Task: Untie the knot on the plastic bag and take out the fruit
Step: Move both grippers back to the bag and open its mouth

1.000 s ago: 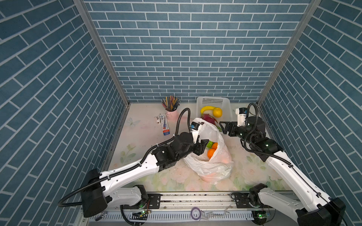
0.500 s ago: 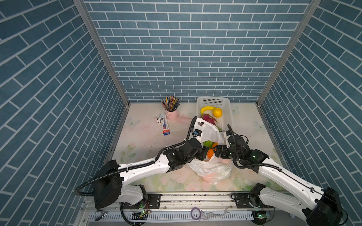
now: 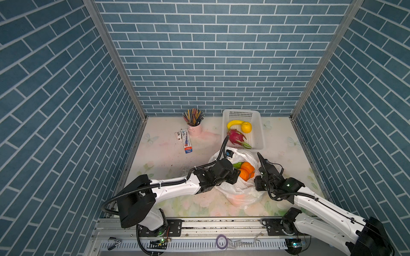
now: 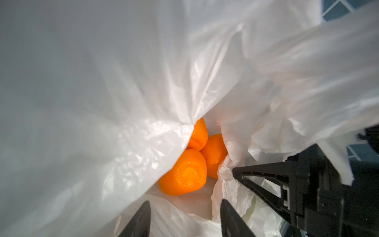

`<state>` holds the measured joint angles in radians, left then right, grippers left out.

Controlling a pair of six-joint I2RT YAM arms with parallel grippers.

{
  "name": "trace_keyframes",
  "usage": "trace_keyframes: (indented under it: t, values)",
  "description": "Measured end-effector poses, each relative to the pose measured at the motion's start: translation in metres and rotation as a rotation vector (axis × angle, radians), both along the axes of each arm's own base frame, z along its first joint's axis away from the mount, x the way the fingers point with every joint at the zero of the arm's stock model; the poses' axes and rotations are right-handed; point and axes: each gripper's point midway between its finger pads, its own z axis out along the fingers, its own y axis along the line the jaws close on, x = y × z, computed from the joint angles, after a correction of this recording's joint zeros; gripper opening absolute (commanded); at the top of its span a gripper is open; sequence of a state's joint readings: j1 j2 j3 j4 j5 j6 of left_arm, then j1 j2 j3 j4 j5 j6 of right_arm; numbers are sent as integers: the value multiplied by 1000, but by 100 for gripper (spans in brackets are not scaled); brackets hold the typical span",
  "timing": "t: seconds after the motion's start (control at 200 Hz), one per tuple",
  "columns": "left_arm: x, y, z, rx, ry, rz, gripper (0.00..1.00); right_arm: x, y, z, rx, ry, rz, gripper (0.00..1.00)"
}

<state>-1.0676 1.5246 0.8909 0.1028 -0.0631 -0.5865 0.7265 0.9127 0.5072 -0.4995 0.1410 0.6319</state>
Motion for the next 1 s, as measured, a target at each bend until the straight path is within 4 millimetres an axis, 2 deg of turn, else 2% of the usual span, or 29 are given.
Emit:
trace_keyframes:
  t: [0.21, 0.41, 0.675, 0.815, 1.0]
  values:
    - [11, -23, -4, 20, 6, -4, 63, -3, 10, -3, 36, 31, 31, 27]
    - [21, -40, -10, 45, 9, -8, 75, -8, 14, -5, 67, 42, 52, 25]
    - [29, -54, -43, 174, 53, -25, 82, -10, 17, -3, 98, 32, 66, 26]
    - [25, -50, -67, 241, 85, -38, 84, -10, 18, -2, 103, 29, 69, 26]
    - [23, -47, -91, 309, 112, -51, 82, -9, 19, -3, 103, 29, 71, 27]
